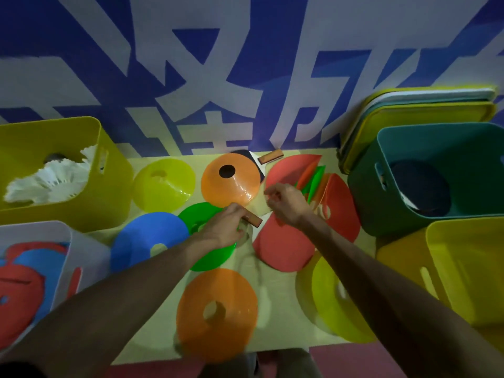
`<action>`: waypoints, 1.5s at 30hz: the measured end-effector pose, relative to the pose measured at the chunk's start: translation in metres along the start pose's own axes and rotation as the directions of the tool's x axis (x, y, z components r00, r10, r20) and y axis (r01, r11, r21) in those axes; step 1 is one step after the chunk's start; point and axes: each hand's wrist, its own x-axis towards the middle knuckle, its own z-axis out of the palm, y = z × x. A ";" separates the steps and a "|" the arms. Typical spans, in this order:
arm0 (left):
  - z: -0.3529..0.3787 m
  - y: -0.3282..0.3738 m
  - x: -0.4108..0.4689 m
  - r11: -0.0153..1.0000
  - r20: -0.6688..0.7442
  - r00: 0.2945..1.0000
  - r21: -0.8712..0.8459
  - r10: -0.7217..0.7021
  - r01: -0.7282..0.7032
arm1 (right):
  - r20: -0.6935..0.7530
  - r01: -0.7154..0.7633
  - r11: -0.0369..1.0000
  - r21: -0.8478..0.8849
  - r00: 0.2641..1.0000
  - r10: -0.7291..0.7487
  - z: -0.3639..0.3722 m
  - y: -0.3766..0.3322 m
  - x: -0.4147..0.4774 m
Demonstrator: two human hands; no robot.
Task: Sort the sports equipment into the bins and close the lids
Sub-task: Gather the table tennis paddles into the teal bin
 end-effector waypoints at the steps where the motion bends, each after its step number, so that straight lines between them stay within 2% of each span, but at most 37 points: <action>1: 0.003 -0.002 0.007 0.997 0.014 0.999 0.075 0.035 -0.036 | 0.001 -0.016 1.000 0.021 1.000 0.016 0.004 0.003 -0.001; 4: 0.007 -0.003 0.022 0.944 0.127 0.985 0.294 0.118 -0.151 | -0.006 -0.073 0.995 0.063 0.997 0.074 0.013 0.014 -0.004; 7: 0.009 0.002 0.034 0.890 0.117 0.988 0.432 0.105 -0.146 | -0.011 -0.110 0.991 0.082 0.994 0.111 0.015 0.024 -0.007; 11: 0.018 0.010 0.047 0.706 0.119 0.981 0.681 0.154 -0.193 | -0.021 -0.143 0.982 0.122 0.989 0.146 0.011 0.036 -0.008; 14: 0.023 0.017 0.052 0.618 0.103 0.981 0.764 0.164 -0.184 | -0.046 -0.161 0.976 0.145 0.985 0.169 0.005 0.040 -0.009; 17: 0.021 0.019 0.047 0.602 0.158 0.978 0.770 0.138 -0.210 | -0.028 -0.182 0.960 0.210 0.981 0.192 -0.002 0.037 -0.007; 21: 0.012 0.017 0.037 0.739 0.174 0.980 0.646 0.102 -0.191 | -0.065 -0.194 0.908 0.372 0.970 0.234 -0.010 0.034 -0.003; 26: -0.011 0.030 0.013 0.817 0.144 0.984 0.551 0.108 -0.170 | -0.031 -0.132 0.931 0.341 0.988 0.151 -0.031 0.014 0.007; 29: -0.030 0.033 -0.007 0.879 0.106 0.994 0.470 0.034 -0.080 | -0.057 -0.083 0.958 0.276 0.993 0.103 -0.046 0.001 0.017; 32: -0.052 0.027 -0.028 0.951 0.047 0.996 0.303 -0.075 0.058 | -0.091 -0.071 0.975 0.210 0.992 0.092 -0.061 -0.009 0.026; 39: -0.076 0.001 -0.054 0.946 -0.178 0.944 0.123 -0.278 0.301 | -0.021 -0.078 0.993 0.084 0.997 0.080 -0.075 0.008 0.062; 42: -0.078 -0.012 -0.063 0.932 -0.251 0.898 -0.062 -0.361 0.358 | 0.006 -0.053 0.999 0.012 0.999 0.053 -0.076 0.010 0.078; 45: -0.073 -0.014 -0.065 0.861 -0.288 0.823 -0.309 -0.489 0.403 | 0.025 -0.045 0.997 -0.058 0.999 0.046 -0.074 0.013 0.100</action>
